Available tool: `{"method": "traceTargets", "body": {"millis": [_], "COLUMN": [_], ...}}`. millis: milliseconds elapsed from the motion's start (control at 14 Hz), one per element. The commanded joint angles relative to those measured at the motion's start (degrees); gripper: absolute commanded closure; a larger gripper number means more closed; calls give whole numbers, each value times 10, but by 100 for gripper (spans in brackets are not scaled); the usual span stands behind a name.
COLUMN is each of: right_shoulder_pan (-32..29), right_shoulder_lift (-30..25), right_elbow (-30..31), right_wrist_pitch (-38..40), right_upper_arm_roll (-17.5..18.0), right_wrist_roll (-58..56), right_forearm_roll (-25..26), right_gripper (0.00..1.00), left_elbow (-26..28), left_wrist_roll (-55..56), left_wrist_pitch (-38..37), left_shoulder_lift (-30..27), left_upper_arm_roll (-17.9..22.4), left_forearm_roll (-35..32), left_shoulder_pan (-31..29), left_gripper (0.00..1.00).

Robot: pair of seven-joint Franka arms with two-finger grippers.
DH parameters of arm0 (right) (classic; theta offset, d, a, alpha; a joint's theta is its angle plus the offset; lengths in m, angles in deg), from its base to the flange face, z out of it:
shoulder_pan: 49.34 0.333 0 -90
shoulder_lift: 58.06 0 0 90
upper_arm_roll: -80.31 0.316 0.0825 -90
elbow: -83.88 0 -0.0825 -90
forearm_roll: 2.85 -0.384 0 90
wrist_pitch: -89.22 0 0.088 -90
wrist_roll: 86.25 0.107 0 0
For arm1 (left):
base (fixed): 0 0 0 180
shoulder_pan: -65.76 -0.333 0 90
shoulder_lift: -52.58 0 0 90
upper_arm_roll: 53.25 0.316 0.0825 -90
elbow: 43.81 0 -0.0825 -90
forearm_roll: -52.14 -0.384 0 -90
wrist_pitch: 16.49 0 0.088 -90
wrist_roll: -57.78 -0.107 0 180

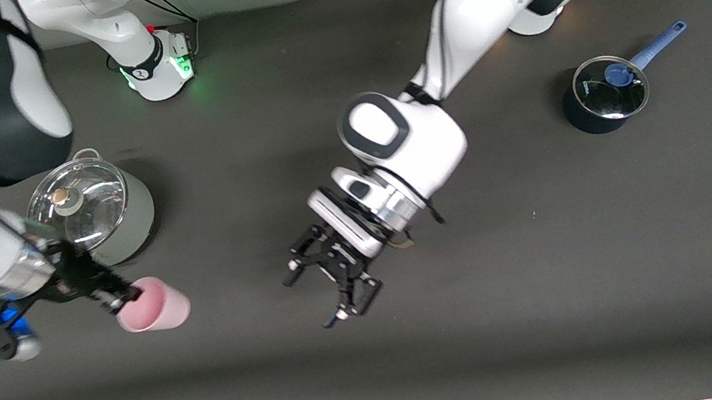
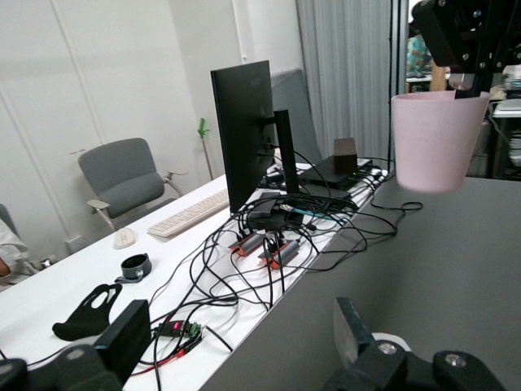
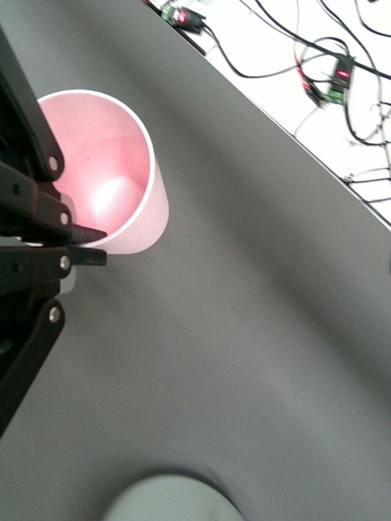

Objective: Transfer pink cup from left to right arm
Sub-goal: 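Open the left gripper and withdraw while the right gripper pulls the cup away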

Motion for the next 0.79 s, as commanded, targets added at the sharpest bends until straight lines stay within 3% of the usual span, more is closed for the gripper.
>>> {"method": "traceTargets", "body": {"millis": [0, 357, 500, 714], "right_shoulder_pan": [-56, -174, -204, -226], "right_shoulder_lift": [2, 0, -2, -5], "right_elbow": [-5, 4, 5, 23], "right_wrist_pitch": [7, 11, 13, 14], "right_upper_arm_roll": [4, 0, 0, -1], "right_wrist_roll": [-126, -429, -524, -630], "right_forearm_roll": [7, 8, 17, 35], "right_gripper": [100, 100, 100, 100], "left_elbow": [159, 364, 396, 398], "left_wrist_roll": [13, 10, 3, 6], "left_wrist_pitch": [-104, -224, -301, -416], "left_shoulder_lift": [-108, -253, -278, -282], "left_upper_arm_roll": [1, 1, 2, 2], "left_forearm_roll": [-23, -27, -42, -117], "left_shoulder_pan": [-84, -190, -228, -305], "left_gripper": [0, 0, 0, 0]}}
